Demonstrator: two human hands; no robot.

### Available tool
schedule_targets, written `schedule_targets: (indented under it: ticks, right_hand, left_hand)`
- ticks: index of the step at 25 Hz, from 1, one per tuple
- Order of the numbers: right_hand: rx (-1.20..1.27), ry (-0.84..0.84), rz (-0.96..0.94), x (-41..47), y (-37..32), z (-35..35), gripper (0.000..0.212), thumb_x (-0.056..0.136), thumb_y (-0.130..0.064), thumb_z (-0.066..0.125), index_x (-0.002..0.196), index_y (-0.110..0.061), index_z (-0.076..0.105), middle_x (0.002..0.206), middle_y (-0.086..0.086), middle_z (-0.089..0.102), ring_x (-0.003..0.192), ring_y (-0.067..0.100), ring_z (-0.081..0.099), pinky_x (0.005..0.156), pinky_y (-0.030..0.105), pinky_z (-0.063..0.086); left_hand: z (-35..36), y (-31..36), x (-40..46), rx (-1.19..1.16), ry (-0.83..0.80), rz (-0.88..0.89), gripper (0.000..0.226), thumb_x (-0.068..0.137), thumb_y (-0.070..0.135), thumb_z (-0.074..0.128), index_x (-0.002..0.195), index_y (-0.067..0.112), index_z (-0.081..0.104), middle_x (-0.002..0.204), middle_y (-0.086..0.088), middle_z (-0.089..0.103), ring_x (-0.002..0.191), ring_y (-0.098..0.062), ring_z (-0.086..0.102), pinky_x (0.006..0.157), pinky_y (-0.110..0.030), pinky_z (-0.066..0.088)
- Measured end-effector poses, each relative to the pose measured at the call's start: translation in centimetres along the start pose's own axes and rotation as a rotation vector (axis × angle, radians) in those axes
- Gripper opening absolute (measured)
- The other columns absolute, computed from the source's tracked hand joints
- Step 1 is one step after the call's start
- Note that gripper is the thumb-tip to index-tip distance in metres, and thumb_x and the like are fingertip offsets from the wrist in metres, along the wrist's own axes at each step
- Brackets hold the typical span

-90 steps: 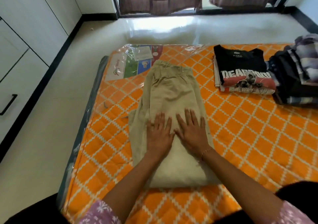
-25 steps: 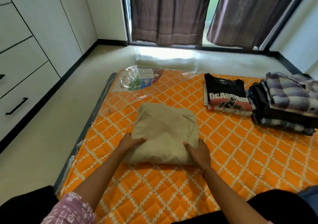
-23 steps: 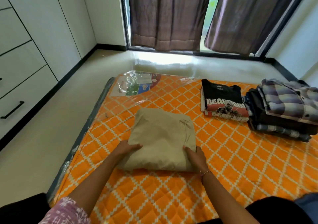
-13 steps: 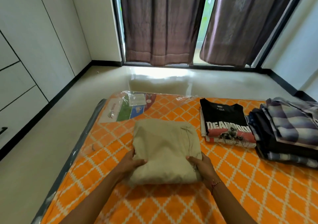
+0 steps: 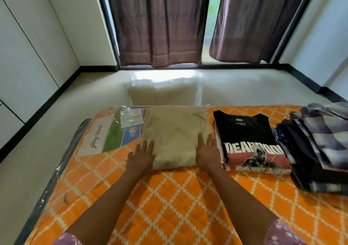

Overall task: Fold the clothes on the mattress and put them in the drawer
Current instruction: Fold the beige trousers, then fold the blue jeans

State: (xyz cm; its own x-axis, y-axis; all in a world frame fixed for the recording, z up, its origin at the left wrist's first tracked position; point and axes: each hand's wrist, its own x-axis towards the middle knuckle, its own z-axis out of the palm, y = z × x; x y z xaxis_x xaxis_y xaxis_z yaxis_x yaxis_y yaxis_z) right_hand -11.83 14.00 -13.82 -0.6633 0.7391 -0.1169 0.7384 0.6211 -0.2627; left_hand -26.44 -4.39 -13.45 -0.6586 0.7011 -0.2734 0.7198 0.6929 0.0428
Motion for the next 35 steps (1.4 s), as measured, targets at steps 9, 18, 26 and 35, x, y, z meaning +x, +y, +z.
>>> schedule_targets:
  ticks: [9, 18, 26, 35]
  right_hand:
    - [-0.228, 0.219, -0.179, -13.8, 3.8, -2.1, 0.056, 0.08, -0.023, 0.068, 0.133, -0.014, 0.053, 0.15, 0.024, 0.031, 0.14, 0.039, 0.028, 0.105, 0.059, 0.031]
    - [-0.285, 0.152, 0.222, -29.0, 20.6, -8.1, 0.048, 0.096, -0.028, 0.046, 0.142, -0.019, 0.032, 0.159, 0.017, 0.001, 0.147, 0.03, -0.004, 0.112, 0.06, 0.007]
    - [0.245, 0.013, 1.07, -41.0, 40.3, -12.9, 0.092, 0.083, -0.069, 0.049, 0.152, -0.022, 0.011, 0.15, 0.024, 0.028, 0.133, 0.044, 0.033, 0.104, 0.063, 0.033]
    - [0.226, 0.394, 0.763, -34.8, 34.7, -13.3, 0.037, 0.098, -0.036, 0.04, 0.124, -0.012, 0.05, 0.107, 0.017, 0.065, 0.096, 0.036, 0.061, 0.064, 0.034, 0.042]
  left_hand:
    - [0.1, 5.0, -11.9, -0.312, 0.564, 0.07, 0.081, 0.081, 0.014, 0.071, 0.143, -0.005, 0.022, 0.15, -0.026, 0.026, 0.135, -0.04, 0.037, 0.101, -0.053, 0.037]
    - [2.0, 23.5, -20.4, -0.16, 0.371, 0.268, 0.077, 0.099, 0.037, 0.04, 0.151, 0.01, -0.009, 0.16, -0.011, 0.0, 0.148, -0.023, 0.005, 0.113, -0.044, 0.016]
    - [4.4, 42.6, -26.2, -0.253, 0.069, 0.66, 0.088, 0.094, 0.049, 0.048, 0.151, 0.017, -0.01, 0.157, -0.015, -0.019, 0.147, -0.028, -0.007, 0.114, -0.049, 0.01]
    - [7.0, 44.7, -27.2, -0.808, -0.646, 0.764, 0.116, 0.072, 0.037, 0.081, 0.151, 0.013, -0.001, 0.155, 0.002, 0.015, 0.144, -0.021, 0.021, 0.107, -0.02, 0.03]
